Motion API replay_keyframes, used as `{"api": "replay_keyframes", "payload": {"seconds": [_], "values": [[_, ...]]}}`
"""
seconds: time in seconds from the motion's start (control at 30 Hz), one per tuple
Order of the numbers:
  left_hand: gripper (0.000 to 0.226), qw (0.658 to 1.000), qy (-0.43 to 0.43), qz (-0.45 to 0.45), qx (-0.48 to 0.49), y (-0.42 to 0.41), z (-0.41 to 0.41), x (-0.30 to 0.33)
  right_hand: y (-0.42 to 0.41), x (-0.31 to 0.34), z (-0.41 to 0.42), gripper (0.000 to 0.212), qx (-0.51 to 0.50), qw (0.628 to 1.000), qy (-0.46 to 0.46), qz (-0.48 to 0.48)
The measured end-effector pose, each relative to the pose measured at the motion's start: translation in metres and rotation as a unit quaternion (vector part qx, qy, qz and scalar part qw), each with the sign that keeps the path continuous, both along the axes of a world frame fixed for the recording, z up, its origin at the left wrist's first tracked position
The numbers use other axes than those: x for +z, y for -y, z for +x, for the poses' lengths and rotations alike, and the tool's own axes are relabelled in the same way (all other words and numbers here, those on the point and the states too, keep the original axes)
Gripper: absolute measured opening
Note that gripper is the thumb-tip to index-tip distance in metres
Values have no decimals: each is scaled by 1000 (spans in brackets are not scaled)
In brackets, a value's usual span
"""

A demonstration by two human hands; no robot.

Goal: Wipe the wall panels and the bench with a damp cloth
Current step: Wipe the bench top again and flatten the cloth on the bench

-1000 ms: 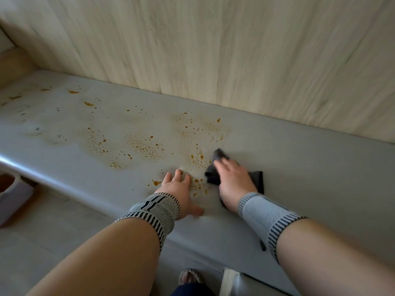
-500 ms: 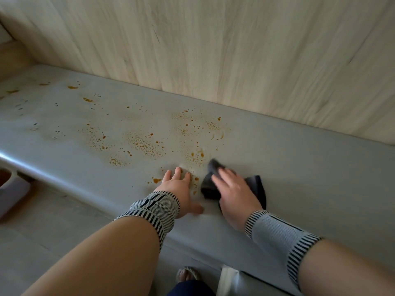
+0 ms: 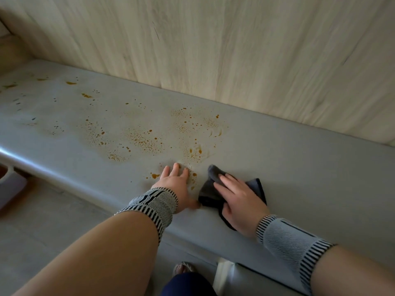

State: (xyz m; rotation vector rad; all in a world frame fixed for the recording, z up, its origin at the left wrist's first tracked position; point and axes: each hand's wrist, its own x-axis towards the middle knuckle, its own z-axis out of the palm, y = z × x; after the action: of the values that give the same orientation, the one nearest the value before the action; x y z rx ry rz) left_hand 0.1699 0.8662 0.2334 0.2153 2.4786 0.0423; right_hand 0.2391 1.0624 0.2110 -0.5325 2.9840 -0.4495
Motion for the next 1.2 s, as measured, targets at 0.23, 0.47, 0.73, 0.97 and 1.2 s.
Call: {"api": "replay_keyframes", "payload": {"seconds": [0.23, 0.47, 0.73, 0.97, 1.2], "values": [[114, 999, -24, 24, 15, 3, 3, -6, -11, 7, 16, 55, 35, 993, 12, 113], [90, 998, -39, 50, -8, 21, 8, 10, 17, 13, 9, 81, 52, 987, 50, 142], [95, 995, -33, -7, 98, 79, 18, 6, 45, 10, 6, 85, 70, 980, 45, 179], [95, 995, -19, 10, 98, 82, 15, 2, 48, 11, 10, 74, 102, 975, 32, 193], [89, 995, -22, 14, 95, 78, 19, 4, 68, 7, 17, 73, 101, 977, 30, 186]]}}
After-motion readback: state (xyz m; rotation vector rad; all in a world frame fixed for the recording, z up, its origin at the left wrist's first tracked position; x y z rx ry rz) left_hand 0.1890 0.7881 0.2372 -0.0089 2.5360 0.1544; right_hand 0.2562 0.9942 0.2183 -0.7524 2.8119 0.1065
